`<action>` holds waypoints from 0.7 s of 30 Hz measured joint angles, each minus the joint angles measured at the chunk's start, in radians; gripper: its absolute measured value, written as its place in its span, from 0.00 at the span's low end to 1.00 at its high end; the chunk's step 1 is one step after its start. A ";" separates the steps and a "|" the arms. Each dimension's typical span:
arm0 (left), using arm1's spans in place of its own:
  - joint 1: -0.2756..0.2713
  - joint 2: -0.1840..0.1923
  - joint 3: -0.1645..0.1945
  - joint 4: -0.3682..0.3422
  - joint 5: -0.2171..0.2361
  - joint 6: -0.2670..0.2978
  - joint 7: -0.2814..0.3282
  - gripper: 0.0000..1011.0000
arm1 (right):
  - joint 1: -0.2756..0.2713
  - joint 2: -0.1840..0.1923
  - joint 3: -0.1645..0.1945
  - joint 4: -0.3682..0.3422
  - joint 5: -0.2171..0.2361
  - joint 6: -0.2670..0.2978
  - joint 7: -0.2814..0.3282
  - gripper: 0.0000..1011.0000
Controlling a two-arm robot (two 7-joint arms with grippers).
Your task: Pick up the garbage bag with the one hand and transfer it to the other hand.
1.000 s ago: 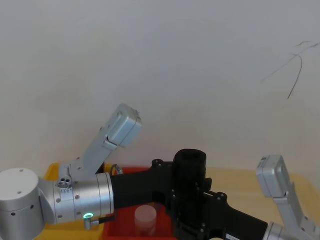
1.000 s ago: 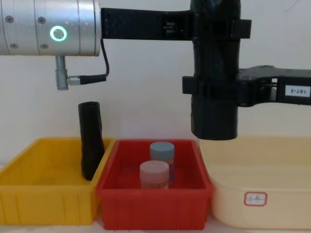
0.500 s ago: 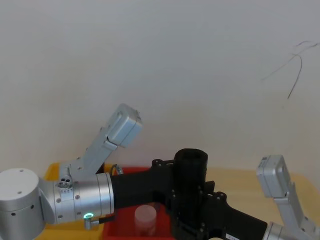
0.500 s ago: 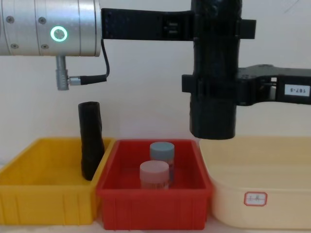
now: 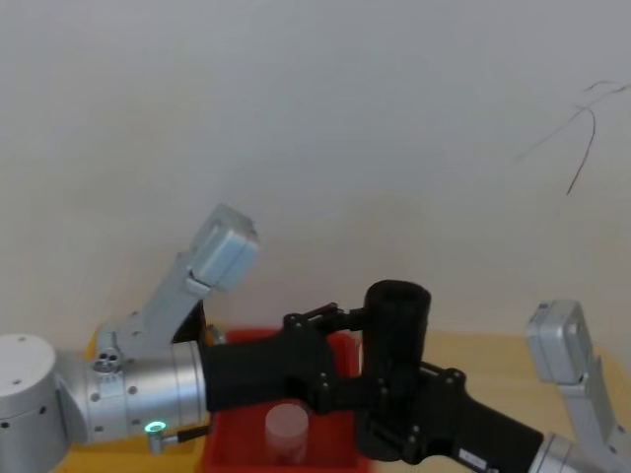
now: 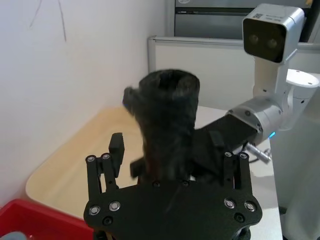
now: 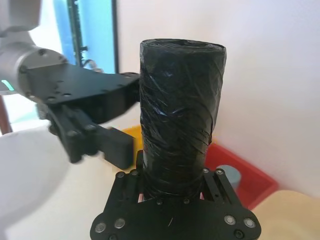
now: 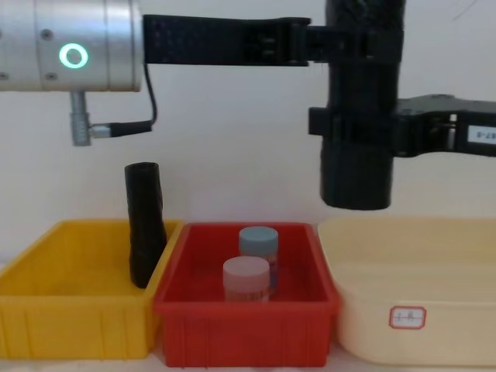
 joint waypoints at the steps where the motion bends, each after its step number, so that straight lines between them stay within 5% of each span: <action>1: 0.003 0.005 -0.004 -0.001 -0.002 -0.001 -0.001 0.99 | -0.004 0.002 0.006 -0.004 0.000 0.001 -0.013 0.49; 21: 0.089 0.083 -0.107 -0.038 -0.087 -0.011 0.058 0.99 | -0.028 0.038 0.090 -0.027 -0.040 0.094 -0.182 0.49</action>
